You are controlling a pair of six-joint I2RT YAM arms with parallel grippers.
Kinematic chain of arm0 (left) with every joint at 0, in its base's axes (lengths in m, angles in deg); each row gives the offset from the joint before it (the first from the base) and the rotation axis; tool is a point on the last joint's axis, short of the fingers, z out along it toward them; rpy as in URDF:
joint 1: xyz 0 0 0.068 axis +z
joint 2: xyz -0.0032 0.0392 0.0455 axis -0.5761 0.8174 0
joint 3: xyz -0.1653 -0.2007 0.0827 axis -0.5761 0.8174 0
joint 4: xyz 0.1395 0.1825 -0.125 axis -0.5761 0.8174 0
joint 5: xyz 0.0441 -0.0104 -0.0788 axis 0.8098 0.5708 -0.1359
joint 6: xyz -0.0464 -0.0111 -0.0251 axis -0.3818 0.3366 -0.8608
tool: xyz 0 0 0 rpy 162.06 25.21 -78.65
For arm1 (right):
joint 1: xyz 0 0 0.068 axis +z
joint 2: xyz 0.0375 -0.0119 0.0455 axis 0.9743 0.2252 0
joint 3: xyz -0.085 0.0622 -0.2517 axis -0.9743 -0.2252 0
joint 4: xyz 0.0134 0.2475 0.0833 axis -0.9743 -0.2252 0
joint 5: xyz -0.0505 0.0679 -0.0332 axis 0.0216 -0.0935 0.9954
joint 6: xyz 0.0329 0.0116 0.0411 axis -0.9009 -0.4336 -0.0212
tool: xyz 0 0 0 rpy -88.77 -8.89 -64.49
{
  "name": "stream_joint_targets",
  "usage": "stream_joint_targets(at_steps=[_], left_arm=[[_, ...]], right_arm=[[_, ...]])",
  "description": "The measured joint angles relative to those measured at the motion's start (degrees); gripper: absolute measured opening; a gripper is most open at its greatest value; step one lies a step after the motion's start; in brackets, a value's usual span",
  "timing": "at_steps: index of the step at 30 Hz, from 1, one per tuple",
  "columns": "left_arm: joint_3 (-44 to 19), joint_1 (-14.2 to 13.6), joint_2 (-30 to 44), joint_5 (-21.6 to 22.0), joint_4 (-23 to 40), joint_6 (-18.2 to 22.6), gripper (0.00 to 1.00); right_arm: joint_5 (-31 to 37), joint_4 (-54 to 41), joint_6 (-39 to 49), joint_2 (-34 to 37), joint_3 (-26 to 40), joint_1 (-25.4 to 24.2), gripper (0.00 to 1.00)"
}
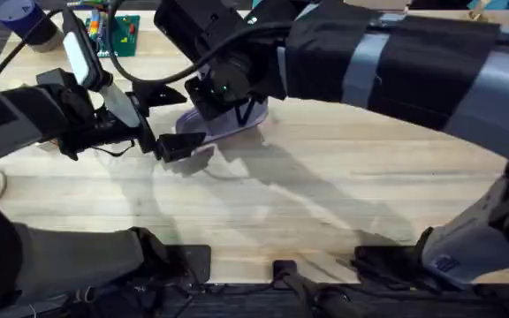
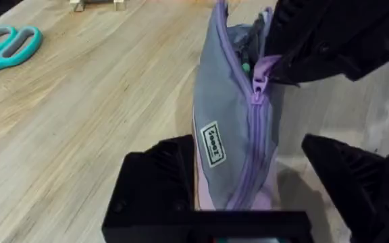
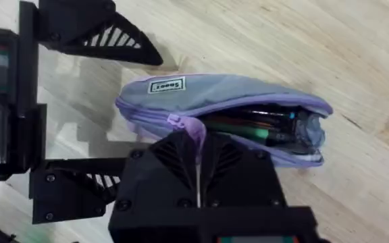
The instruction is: Unzip the bag, pick up the pens from the table one at a time and place them inside, then zip the bag closed.
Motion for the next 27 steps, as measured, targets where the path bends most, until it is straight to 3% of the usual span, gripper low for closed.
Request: stream_joint_targets(at_steps=[11,13,15,18,19,21,27], left_arm=[[0.0,0.0,0.0,0.1,0.0,-0.1,0.991],[0.0,0.0,0.0,0.3,0.0,-0.3,0.889],[0.0,0.0,0.0,0.5,0.0,-0.5,0.654],[0.0,0.0,0.0,0.5,0.0,-0.6,0.183],[0.0,-0.1,0.0,0.6,0.0,-0.6,0.095],[0.0,-0.3,0.0,0.8,0.0,-0.6,0.049],[0.0,-0.3,0.0,0.8,0.0,-0.6,0.045]], right_arm=[[0.0,0.0,0.0,0.0,0.0,0.0,0.032],[0.0,0.0,0.0,0.0,0.0,0.0,0.032],[0.0,0.0,0.0,0.0,0.0,0.0,0.032],[0.0,0.0,0.0,0.0,0.0,0.0,0.032],[0.0,0.0,0.0,0.0,0.0,0.0,0.032],[0.0,0.0,0.0,0.0,0.0,0.0,0.032],[0.0,0.0,0.0,0.0,0.0,0.0,0.032]])
